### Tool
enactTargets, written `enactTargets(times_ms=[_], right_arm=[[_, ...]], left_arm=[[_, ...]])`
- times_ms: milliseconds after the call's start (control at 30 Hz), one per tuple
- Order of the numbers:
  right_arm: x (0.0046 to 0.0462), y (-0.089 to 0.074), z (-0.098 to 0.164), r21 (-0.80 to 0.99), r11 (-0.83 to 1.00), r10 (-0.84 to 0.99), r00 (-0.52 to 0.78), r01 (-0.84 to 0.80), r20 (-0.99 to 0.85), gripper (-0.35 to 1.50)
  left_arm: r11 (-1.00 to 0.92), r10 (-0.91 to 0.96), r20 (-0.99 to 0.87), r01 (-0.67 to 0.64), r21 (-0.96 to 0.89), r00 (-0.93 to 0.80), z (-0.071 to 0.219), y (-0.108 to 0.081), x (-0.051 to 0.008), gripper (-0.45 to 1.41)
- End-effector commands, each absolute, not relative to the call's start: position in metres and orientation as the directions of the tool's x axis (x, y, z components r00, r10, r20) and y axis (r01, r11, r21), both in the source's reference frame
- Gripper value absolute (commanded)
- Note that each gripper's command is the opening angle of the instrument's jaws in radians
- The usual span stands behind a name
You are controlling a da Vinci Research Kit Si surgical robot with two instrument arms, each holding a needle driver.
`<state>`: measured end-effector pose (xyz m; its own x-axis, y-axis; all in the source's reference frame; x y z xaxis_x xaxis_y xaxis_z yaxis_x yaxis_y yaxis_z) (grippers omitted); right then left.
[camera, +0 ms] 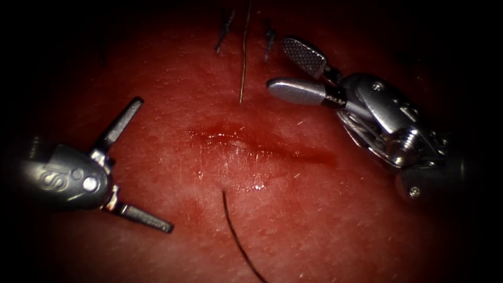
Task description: Wound Closure
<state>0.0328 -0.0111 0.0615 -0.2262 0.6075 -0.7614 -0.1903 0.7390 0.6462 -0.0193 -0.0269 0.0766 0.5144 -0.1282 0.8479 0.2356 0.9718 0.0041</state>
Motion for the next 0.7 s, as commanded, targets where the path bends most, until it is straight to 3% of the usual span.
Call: enactTargets(times_ms=[33,67,167,267,367,700], right_arm=[[0.0329,-0.0118,0.0615,0.606,0.768,0.569,-0.214,-0.207,-0.794,0.62],[0.0327,-0.0120,0.0613,0.583,0.780,0.548,-0.202,-0.228,-0.812,0.57],[0.0328,-0.0127,0.0601,0.466,0.854,0.453,-0.112,-0.232,-0.885,0.66],[0.0329,-0.0131,0.0597,0.438,0.875,0.435,-0.062,-0.209,-0.898,0.93],[0.0328,-0.0131,0.0596,0.432,0.877,0.430,-0.061,-0.208,-0.901,1.04],[0.0323,-0.0134,0.0601,0.429,0.880,0.426,-0.059,-0.205,-0.903,1.06]], left_arm=[[0.975,-0.109,0.840,0.223,-0.014,0.532,0.0772,-0.0279,-0.0204,1.08],[0.976,-0.096,0.832,0.214,-0.028,0.546,0.0773,-0.0285,-0.0209,1.06],[0.986,-0.035,0.809,0.151,-0.068,0.587,0.0785,-0.0309,-0.0228,0.94],[0.991,0.048,0.775,0.069,-0.118,0.630,0.0805,-0.0332,-0.0243,0.93],[0.984,0.112,0.732,0.030,-0.177,0.672,0.0818,-0.0345,-0.0255,0.93],[0.961,0.224,0.691,-0.037,-0.275,0.688,0.0826,-0.0374,-0.0300,0.89]])
